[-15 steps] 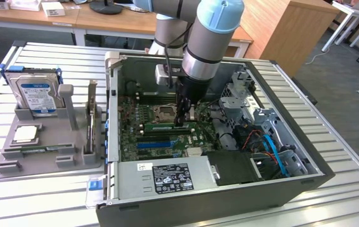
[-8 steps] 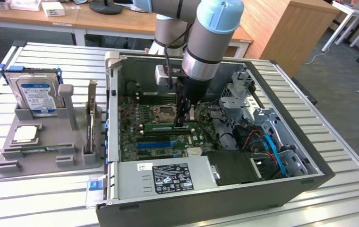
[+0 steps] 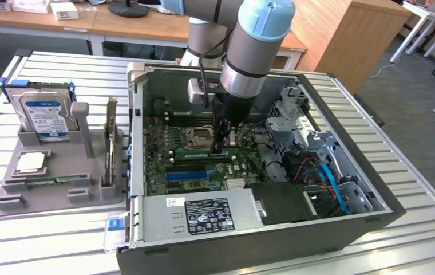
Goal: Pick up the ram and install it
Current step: 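Insert the ram into the slot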
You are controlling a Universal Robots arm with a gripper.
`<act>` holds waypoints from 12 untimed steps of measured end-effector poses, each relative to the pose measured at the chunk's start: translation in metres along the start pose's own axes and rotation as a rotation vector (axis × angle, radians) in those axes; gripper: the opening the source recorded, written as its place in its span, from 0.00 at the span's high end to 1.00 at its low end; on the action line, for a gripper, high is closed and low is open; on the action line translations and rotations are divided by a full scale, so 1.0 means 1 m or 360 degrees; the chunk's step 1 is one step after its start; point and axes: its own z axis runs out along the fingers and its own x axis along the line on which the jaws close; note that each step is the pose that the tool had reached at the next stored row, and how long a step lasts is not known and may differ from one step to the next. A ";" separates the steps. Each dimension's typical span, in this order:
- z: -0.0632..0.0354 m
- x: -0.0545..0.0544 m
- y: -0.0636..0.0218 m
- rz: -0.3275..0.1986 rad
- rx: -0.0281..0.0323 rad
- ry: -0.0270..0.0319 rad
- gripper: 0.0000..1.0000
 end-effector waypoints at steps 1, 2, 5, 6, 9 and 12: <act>0.0001 0.000 0.0000 0.0000 0.00000 0.00000 0.88; 0.0005 0.000 0.0000 0.0000 0.00002 -0.00003 0.88; 0.0007 0.000 0.0000 0.0000 -0.00001 0.00002 0.88; 0.0011 0.000 -0.0001 0.0000 0.00002 -0.00005 0.88; 0.0011 0.000 -0.0001 0.0000 0.00000 0.00000 0.88; 0.0012 0.000 -0.0001 0.0000 0.00000 0.00001 0.88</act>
